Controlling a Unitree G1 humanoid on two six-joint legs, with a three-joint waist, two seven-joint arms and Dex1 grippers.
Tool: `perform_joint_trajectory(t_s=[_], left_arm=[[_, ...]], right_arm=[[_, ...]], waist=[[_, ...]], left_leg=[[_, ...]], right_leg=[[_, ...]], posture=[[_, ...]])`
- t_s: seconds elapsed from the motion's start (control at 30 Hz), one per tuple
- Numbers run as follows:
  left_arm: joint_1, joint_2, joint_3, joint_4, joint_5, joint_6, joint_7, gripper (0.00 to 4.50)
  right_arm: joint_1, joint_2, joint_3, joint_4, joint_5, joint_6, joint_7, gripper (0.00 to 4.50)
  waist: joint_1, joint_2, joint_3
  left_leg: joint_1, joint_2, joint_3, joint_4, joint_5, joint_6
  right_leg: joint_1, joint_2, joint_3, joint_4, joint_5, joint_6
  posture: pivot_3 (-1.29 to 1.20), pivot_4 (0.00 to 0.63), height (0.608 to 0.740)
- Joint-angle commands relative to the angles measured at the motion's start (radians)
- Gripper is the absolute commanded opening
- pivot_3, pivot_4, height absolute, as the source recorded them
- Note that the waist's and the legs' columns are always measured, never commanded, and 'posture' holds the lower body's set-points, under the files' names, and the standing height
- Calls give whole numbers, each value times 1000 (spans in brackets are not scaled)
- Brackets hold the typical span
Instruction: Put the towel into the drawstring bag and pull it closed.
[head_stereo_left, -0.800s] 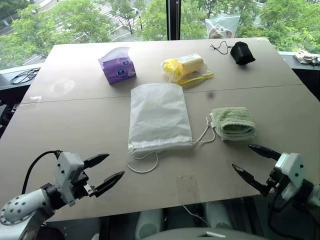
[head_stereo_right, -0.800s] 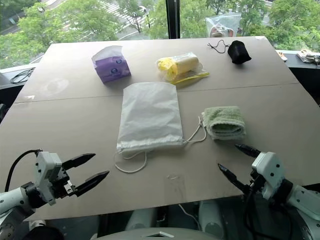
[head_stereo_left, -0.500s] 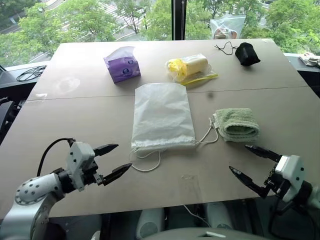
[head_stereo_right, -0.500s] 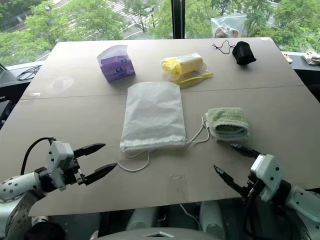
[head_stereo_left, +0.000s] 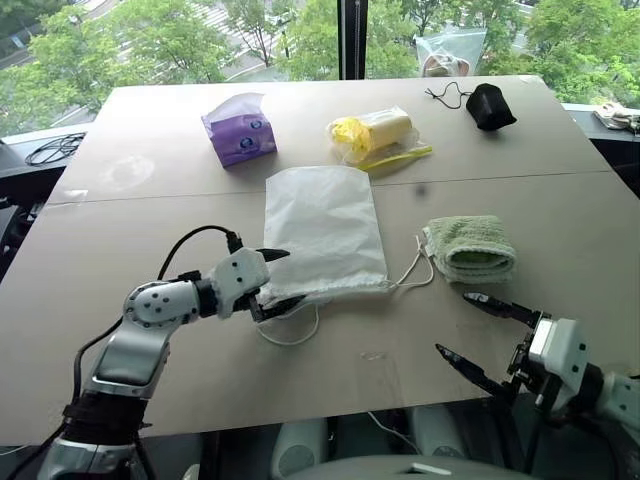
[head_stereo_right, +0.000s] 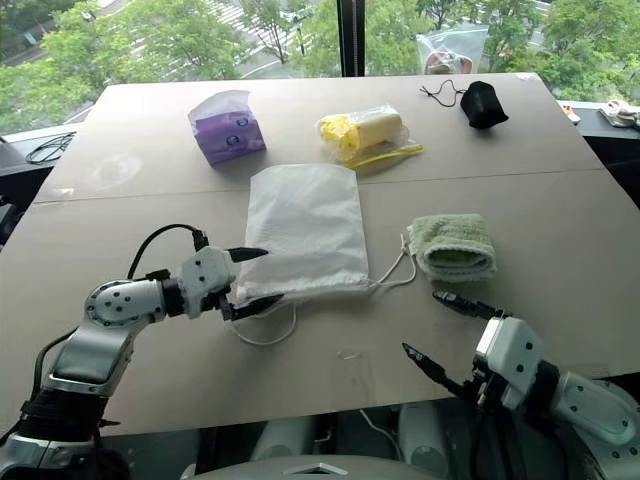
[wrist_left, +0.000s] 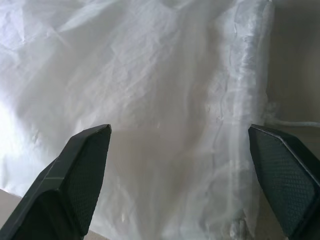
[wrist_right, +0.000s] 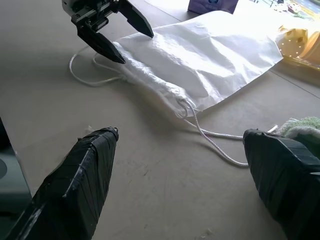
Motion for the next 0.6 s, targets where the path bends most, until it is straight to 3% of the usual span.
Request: perform_joint_trajectory(t_s=[0.03,0.13,0.27,0.37,0.43,0.5,0.57,0.6], left_arm=[[-32,-7,-23,41,51,-97,26,4417],[-54,-23,-60,91,107,-186,53,4417],[-93,-59,-97,138,120,-214,58,3415],[-127,-90,-91,136,65,-145,43,2248],[-148,-123,-52,73,-73,59,30,1375],[-175,-147,-12,1,-226,286,34,926],[-197,-154,17,-57,-320,441,51,26],[-208,-159,29,-73,-350,492,64,9]], right_arm=[[-8,11,15,-28,-12,-15,-29,4285],[-15,17,31,-24,-61,-17,-61,4285],[-40,9,49,-46,-109,65,-123,4500],[-96,18,-12,-62,68,206,-163,4500],[-155,28,-67,-73,108,255,-224,4500],[-254,26,-138,-58,170,355,-315,4500],[-371,2,-188,-7,232,482,-383,4500],[-441,-4,-204,48,252,559,-428,4500]], waist=[[0,0,0],[0,0,0],[3,0,-2],[4,0,-2],[2,-1,-2],[-2,-1,-1],[-4,-1,-1],[-4,-1,-1]], left_leg=[[0,0,0,0,0,0],[1,0,0,0,0,0],[1,0,0,1,0,0],[1,0,0,3,0,0],[0,0,0,5,0,0],[1,0,-1,6,0,0],[0,1,-1,11,0,0],[0,1,-1,12,0,0]], right_leg=[[0,0,0,0,0,0],[0,0,1,1,0,0],[1,0,0,1,0,0],[1,-1,0,3,0,0],[1,-1,0,5,0,0],[1,-1,0,7,0,0],[0,-1,1,11,0,0],[0,0,1,12,0,0]], posture=[[0,150,740],[0,150,740],[0,150,740],[0,150,740],[0,150,740],[0,150,740],[0,150,740],[0,150,740]])
